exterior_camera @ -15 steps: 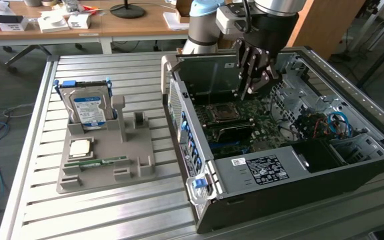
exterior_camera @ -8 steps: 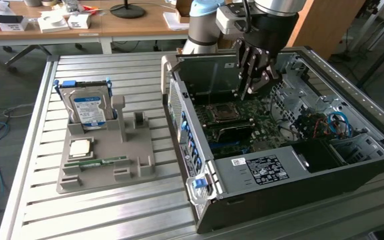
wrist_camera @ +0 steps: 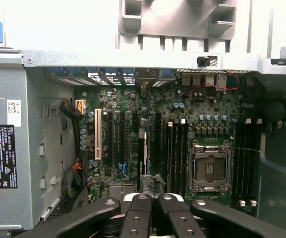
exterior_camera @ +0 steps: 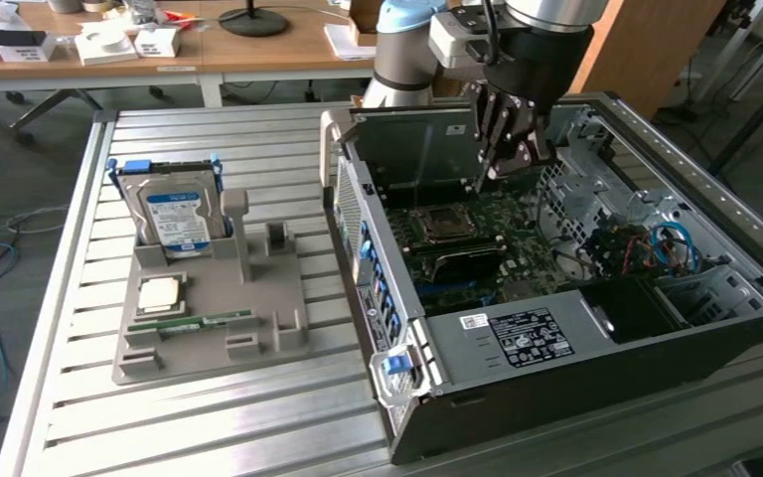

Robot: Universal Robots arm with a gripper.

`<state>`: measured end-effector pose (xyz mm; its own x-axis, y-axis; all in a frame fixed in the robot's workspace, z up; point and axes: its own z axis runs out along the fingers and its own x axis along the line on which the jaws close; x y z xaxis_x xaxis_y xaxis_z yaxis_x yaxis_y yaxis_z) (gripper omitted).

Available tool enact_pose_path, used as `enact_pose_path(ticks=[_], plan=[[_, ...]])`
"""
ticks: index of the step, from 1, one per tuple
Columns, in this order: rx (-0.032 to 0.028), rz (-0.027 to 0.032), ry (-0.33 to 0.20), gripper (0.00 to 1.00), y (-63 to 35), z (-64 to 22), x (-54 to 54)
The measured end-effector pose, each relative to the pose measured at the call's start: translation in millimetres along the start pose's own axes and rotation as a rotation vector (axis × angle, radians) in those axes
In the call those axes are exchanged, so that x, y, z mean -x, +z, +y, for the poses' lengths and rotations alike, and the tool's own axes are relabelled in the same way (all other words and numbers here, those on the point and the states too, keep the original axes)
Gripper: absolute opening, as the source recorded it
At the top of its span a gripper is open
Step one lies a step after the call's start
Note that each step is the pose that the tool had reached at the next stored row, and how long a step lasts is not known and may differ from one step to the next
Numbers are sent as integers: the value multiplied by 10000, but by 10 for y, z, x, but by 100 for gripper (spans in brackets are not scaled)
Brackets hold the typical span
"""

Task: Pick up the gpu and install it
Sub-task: 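Press down on the gpu until it lock into place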

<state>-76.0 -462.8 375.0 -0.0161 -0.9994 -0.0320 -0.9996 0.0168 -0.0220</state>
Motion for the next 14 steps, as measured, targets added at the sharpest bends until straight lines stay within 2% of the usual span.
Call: enact_pose_path(ticks=[1,10,14], plan=[[0,0,-1,11,0,0,0],[1,1,0,11,2,0,0],[0,0,-1,11,46,1,-2]])
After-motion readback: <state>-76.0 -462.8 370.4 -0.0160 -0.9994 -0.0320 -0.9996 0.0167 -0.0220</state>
